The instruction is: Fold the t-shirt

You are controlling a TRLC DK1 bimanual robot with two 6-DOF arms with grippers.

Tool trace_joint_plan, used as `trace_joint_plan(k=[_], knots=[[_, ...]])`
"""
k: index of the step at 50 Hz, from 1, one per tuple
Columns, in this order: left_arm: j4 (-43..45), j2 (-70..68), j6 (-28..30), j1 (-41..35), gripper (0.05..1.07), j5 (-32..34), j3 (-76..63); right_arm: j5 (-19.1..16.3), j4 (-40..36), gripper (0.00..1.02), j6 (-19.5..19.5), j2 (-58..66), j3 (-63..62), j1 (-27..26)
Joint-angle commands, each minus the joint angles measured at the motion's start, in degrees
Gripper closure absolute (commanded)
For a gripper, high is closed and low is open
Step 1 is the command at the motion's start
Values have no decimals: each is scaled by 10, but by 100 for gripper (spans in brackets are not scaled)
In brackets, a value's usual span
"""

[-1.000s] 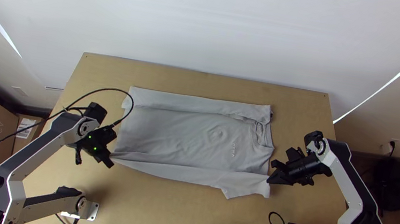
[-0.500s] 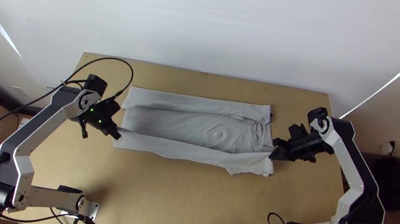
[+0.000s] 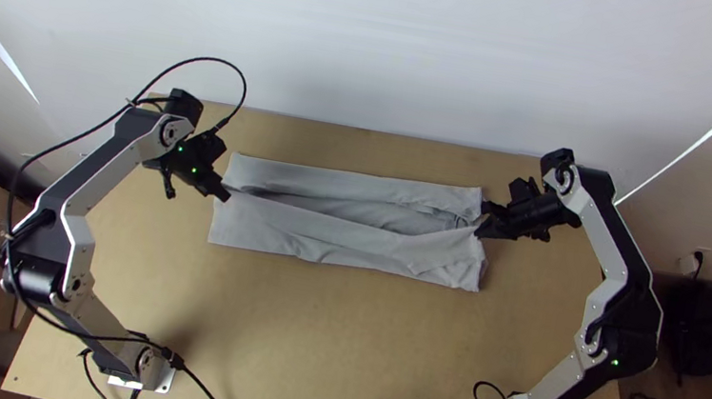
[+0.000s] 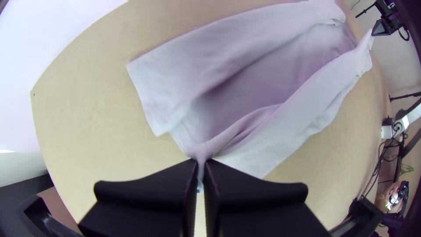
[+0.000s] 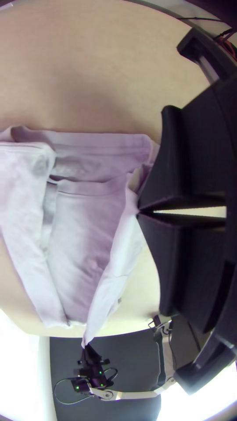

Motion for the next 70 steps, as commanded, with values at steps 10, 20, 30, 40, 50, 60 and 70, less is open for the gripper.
trace_joint_plan(k=[10, 20, 30, 40, 50, 60, 70], knots=[[-1, 115, -13, 13, 105, 4, 125, -7, 8, 100, 27, 119, 143, -2], [-14, 194, -22, 21, 105, 4, 214, -9, 8, 100, 42, 191, 225, -3], [-18, 247, -29, 28, 105, 4, 272, -12, 15, 100, 65, 261, 303, -8], [-17, 277, -48, 30, 105, 11, 288, -12, 36, 100, 88, 309, 343, -9], [8, 285, -91, 38, 105, 63, 285, -9, 80, 100, 125, 327, 342, -12], [23, 261, -95, 52, 104, 183, 273, -1, 85, 46, 147, 315, 334, -21], [117, 165, -124, 64, 62, 200, 191, 0, 95, 3, 159, 264, 313, -42]])
